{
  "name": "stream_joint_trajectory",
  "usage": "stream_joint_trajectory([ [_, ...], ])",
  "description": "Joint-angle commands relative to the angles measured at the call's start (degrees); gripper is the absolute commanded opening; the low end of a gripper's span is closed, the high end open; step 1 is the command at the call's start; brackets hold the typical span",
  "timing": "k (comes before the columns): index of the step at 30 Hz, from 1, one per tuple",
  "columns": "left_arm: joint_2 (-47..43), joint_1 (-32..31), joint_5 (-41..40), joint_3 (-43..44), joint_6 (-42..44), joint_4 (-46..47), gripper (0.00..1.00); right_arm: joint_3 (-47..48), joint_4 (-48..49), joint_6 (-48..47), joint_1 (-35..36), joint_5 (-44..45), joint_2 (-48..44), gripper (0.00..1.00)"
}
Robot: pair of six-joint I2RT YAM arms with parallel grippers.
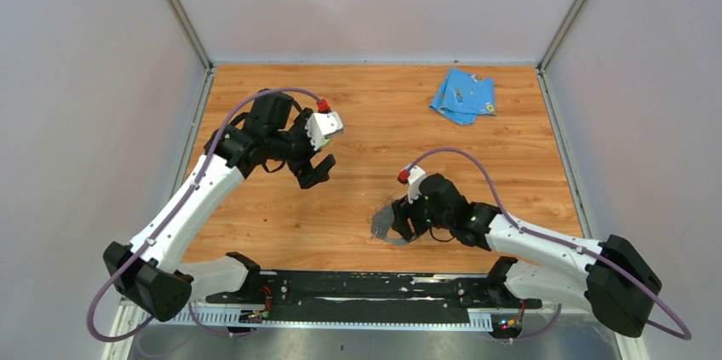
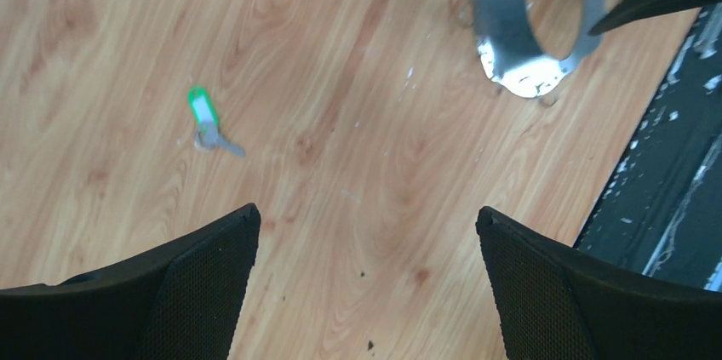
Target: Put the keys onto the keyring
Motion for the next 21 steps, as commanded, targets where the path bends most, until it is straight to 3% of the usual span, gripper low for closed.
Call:
stream_joint_trajectory([
  [1, 3.5, 4.4, -4.9, -0.1, 3.6, -6.2, 1.00, 2.0, 9.8, -10.4, 2.6, -10.4, 3.8, 0.65],
  [6, 7.4, 7.5, -4.6, -0.1, 3.6, -8.9, 1.00, 2.8, 12.7, -23.2, 3.4, -23.6, 7.9, 0.59],
  [13, 10.5, 8.4, -3.3, 2.9, 3.6, -8.8, 1.00, 9.4, 4.9, -40.6, 5.8, -23.2, 16.1, 0.57],
  [21, 14.2, 13.6, 1.5, 4.4, 4.4, -8.8, 1.00, 15.3, -0.4, -49.7, 6.7, -23.2, 24.7, 0.48],
])
